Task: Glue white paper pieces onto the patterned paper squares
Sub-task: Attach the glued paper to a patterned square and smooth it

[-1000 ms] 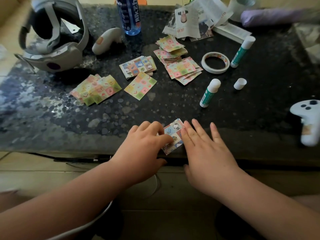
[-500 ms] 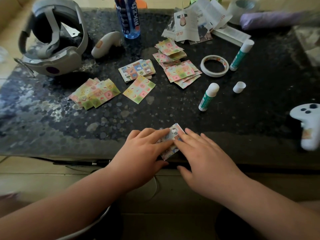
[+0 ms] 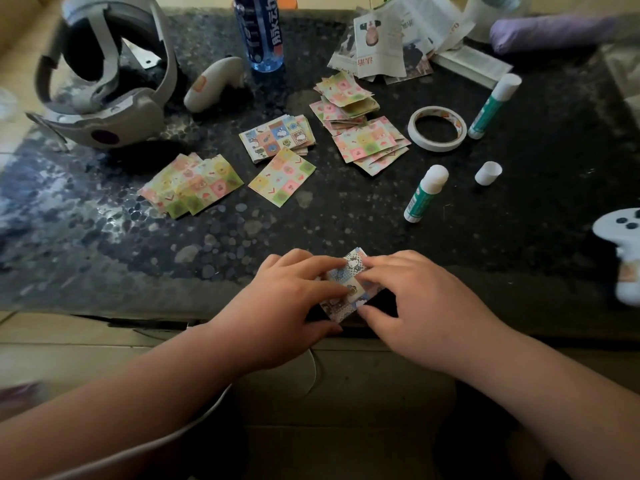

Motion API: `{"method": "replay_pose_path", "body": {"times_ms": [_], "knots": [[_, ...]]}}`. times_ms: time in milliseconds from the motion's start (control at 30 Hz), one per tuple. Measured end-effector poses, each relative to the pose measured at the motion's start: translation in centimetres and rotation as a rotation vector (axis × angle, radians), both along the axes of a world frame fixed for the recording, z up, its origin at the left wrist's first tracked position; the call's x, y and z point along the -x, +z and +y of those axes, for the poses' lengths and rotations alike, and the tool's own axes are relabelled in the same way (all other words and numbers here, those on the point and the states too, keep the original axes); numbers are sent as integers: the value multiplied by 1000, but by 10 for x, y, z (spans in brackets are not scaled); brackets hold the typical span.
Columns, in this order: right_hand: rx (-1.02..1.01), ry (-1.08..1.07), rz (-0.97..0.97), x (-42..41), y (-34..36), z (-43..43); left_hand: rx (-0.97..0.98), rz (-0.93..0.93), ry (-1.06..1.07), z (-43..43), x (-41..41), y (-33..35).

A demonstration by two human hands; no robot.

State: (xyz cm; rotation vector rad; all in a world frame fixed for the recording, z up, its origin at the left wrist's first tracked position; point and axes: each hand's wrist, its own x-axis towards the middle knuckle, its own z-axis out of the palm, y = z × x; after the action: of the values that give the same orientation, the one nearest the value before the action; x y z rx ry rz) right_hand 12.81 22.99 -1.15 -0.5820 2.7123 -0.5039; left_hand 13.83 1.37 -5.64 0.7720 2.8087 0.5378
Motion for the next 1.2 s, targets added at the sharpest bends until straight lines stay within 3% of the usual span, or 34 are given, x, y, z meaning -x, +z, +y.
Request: {"method": "replay_pose_path", "body": {"times_ms": [200, 433, 567, 733, 800, 867, 933, 967, 1100, 1200], "knots": [[-9, -17, -38, 1, 2, 0, -130, -53, 46, -1, 3, 4], [76, -50, -23, 1, -4, 4, -75, -2, -4, 6, -1, 7], [269, -163, -52, 4, -10, 4, -408, -180, 310, 12, 2, 30], [496, -447, -285, 17, -8, -2, -674, -334, 767, 11, 24, 39], [568, -546, -391, 21, -13, -6, -710, -352, 851, 10, 28, 36], [555, -614, -477, 22, -20, -9, -520, -152, 801, 10, 24, 32], [535, -661, -518, 24, -24, -11, -298, 119, 565, 13, 12, 31], [539, -679, -525, 25, -25, -13, -205, 155, 420, 17, 3, 31], [487, -666, -512, 27, -24, -17, 219, -112, 107, 37, -34, 15], [428, -608, -505, 29, -24, -17, 321, -140, 72, 36, -40, 4]]}}
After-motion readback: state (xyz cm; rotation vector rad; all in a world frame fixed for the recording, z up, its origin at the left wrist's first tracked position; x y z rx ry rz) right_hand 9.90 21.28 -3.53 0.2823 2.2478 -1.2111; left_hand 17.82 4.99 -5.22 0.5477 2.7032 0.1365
